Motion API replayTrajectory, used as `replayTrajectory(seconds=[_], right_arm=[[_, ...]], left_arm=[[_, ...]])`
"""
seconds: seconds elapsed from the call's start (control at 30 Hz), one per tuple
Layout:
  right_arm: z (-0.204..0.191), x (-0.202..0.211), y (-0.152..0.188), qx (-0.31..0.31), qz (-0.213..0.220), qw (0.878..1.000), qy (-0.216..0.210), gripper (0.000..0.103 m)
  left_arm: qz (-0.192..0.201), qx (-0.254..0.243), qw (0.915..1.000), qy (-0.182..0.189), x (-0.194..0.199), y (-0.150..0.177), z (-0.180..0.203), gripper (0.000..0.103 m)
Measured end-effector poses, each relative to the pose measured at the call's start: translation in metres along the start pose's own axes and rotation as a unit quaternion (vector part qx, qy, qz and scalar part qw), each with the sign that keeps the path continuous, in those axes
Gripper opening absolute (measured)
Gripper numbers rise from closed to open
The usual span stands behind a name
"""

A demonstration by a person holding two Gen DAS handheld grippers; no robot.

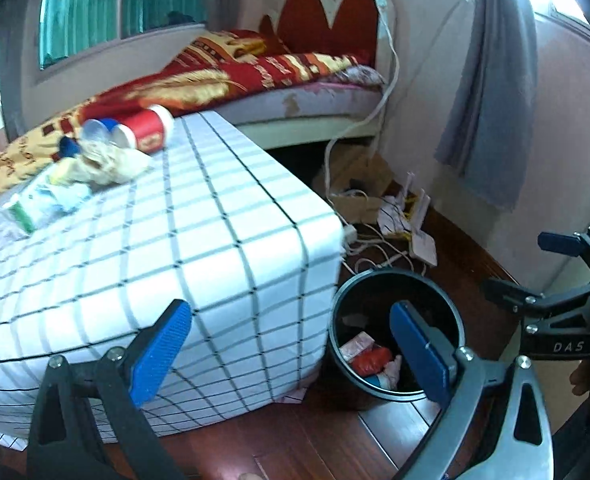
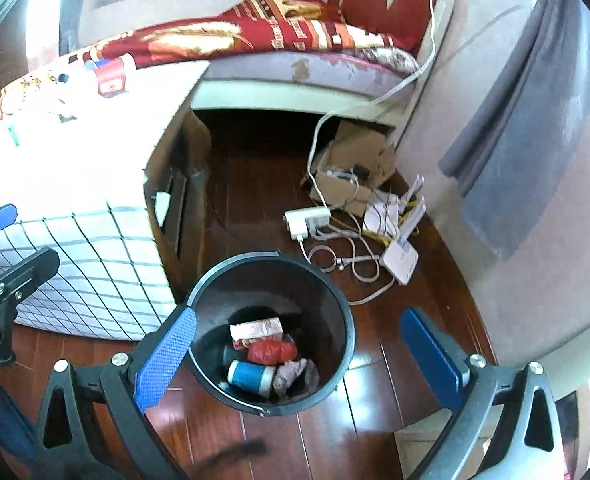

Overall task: Collect trash
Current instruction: 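Open both tools to drop the carton and tissue into the bucket, then move both tools back toward the remaining trash on the table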

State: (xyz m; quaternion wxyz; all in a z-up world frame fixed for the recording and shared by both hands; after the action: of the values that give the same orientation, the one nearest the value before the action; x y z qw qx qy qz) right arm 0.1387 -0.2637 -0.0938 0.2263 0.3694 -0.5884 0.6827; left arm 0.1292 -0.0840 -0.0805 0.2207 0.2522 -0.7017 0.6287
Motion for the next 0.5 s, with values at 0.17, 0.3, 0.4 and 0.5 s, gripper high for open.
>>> replayTrajectory(seconds=[0.17,0.3,0.4,0.5], right_arm=[[-0.027,0.011,-0.019,0.026,0.020,0.999,0.001,0.103],[-0.049,0.016,-0.035,0.039,0.036,0.999,-0.009,0.103],[-0.066,0.018,-0.046,0.051,0.044,0.998,-0.018,0.103],[-0.082,0.018,-0.055,0.063,0.051,0.996,-0.026,0.103]], left_arm=[[0.009,0.017,0.9996,-0.022,0.009,-0.006,-0.025,0.100],[0.013,0.032,0.9986,-0.041,0.015,-0.010,-0.048,0.100],[0.015,0.044,0.9973,-0.058,0.018,-0.012,-0.067,0.100],[0.019,0.054,0.9956,-0.074,0.023,-0.014,-0.086,0.100]])
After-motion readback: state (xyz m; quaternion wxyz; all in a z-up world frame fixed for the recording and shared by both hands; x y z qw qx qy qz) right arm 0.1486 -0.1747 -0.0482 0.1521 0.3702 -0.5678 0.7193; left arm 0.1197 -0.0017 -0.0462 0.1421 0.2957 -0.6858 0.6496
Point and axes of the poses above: each gripper's, at about its wrist camera, not at the fingertips, and x roughly against the way its jaws point, z to its right, y to its underside, the point moved 2 cm from there along -x, roughly the way its jaws point, and after that the axes turned 14 degrees about -y, right-handed, at the moved point
